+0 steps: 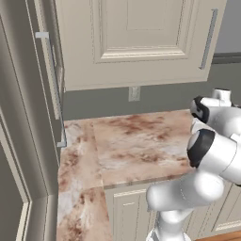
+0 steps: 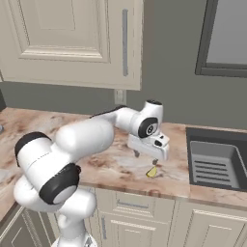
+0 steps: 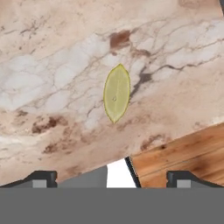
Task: Place the lemon wedge in the correct fridge rack based on whether it is a fruit or vegetable. Finally, close the fridge door.
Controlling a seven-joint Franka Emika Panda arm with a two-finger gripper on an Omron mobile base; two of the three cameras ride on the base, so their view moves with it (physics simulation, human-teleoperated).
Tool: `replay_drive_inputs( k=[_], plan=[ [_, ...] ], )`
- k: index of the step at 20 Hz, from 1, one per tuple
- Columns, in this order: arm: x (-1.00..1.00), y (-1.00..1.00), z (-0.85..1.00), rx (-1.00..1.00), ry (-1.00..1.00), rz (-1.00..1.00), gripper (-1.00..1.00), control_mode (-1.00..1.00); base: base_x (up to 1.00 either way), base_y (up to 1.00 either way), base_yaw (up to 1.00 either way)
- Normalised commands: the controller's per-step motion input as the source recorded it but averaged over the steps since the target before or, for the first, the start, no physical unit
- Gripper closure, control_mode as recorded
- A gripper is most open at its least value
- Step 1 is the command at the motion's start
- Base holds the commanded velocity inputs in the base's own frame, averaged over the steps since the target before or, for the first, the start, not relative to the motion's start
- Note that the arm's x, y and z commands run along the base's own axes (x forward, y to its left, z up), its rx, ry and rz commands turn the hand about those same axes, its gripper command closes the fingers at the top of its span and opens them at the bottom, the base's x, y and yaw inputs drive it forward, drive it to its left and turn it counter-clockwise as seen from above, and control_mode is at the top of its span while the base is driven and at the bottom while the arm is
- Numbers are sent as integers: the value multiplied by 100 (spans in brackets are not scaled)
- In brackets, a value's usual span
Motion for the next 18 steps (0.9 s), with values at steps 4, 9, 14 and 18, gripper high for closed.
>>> replay_drive_inputs(
  k=[4, 9, 14, 18],
  plan=[
    [8, -1, -48, 0, 2, -1, -100, -100, 0, 0, 0],
    [10, 0, -47, 0, 0, 0, -100, -100, 0, 0, 0],
    [1, -10, -41, 0, -1, 0, -100, -100, 0, 0, 0],
    [3, -31, -21, 0, -1, 0, -100, -100, 0, 0, 0]
  ],
)
